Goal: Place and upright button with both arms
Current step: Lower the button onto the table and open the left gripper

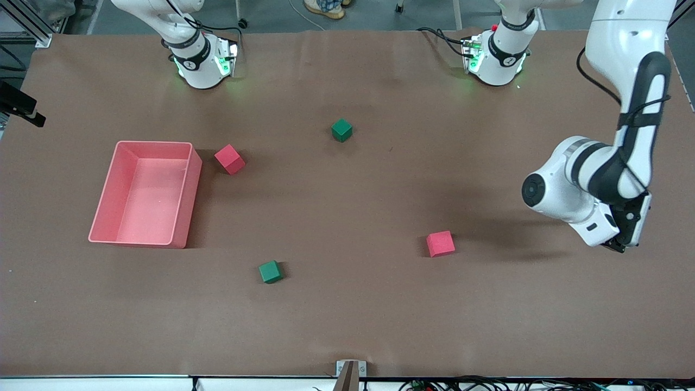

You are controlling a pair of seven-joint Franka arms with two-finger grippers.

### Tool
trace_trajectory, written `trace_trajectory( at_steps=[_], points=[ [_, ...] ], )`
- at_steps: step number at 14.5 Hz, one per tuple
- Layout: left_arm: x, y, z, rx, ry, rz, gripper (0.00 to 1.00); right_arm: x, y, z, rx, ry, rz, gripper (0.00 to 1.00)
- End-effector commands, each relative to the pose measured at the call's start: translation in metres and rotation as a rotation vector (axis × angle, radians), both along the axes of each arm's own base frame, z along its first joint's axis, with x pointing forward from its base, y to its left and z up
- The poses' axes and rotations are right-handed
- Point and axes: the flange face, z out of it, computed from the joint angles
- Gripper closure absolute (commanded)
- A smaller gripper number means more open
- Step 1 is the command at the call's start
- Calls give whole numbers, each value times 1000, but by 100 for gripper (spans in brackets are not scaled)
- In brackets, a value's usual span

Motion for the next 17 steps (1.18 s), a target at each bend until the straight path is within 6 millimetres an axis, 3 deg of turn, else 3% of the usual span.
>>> trace_trajectory(
  at_steps=[1, 3, 6, 9, 13, 15, 17],
  points=[
    [27, -17, 45, -232, 76, 7, 0, 1, -2, 4, 18, -9, 5, 0],
    [31, -25, 90, -415, 138, -28, 0, 2, -2, 4, 18, -12, 5, 0],
    [20, -22, 131, -595, 242, -107, 0, 3, -1, 5, 17, -26, 8, 0],
    [10, -33, 157, -723, 371, -207, 0, 8, 2, -2, 17, -15, 15, 0],
    [-3, -39, 210, -917, 508, -322, 0, 14, 3, -13, 30, -5, 19, 0],
    [-9, -34, 218, -1015, 570, -388, 0, 15, 5, -21, 31, 4, 21, 0],
    [-16, -29, 238, -1062, 570, -460, 0, 15, 4, -26, 33, 16, 20, 0]
  ],
)
